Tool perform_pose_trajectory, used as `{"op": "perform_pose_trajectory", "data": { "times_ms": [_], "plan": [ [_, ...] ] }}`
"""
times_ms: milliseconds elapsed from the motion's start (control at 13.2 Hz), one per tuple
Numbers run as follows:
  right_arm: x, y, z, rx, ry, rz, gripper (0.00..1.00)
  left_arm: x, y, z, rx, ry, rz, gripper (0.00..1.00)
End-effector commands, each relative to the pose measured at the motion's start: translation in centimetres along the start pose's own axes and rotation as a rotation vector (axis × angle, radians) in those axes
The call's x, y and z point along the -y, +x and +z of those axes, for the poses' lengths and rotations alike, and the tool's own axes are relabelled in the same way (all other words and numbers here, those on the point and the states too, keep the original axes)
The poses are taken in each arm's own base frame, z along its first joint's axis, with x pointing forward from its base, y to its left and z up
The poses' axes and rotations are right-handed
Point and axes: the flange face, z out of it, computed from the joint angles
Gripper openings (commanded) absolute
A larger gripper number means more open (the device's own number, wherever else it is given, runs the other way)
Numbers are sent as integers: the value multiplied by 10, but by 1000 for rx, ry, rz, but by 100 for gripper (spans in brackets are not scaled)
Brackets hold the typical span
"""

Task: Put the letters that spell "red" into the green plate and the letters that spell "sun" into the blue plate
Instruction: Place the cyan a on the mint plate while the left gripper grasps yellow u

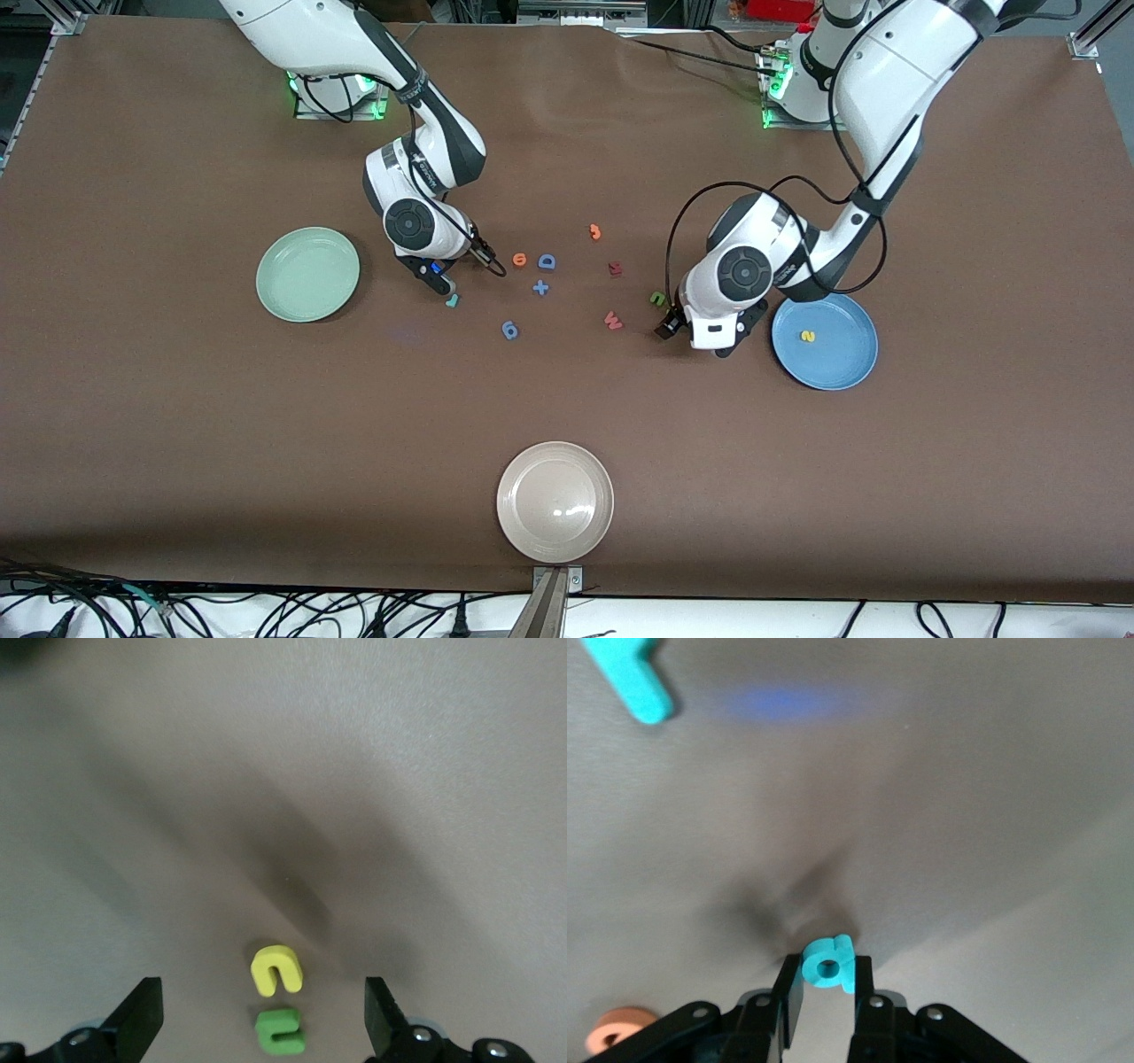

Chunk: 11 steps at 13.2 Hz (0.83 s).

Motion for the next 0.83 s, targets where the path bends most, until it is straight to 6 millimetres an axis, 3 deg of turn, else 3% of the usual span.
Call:
{"op": "perform_pose_trajectory", "data": {
  "times_ms": [0, 152, 379, 607, 759],
  "plan": [
    [-7, -1, 3, -13, -7, 6, 8, -9, 3, 4, -20, -6, -31, 98],
    [-8, -2, -17, -19, 2, 5, 8, -8, 3, 8, -17, 1, -51, 90],
    [-17, 11, -60, 0, -44, 13, 8, -11, 4, 16, -9, -25, -90, 86],
    [-42, 35, -101, 12, -63, -31, 7, -13, -7, 21, -9, -25, -104, 78],
    [-65, 59, -123, 32, -76, -70, 7, -12, -7, 22, -8, -22, -105, 64]
  ]
}}
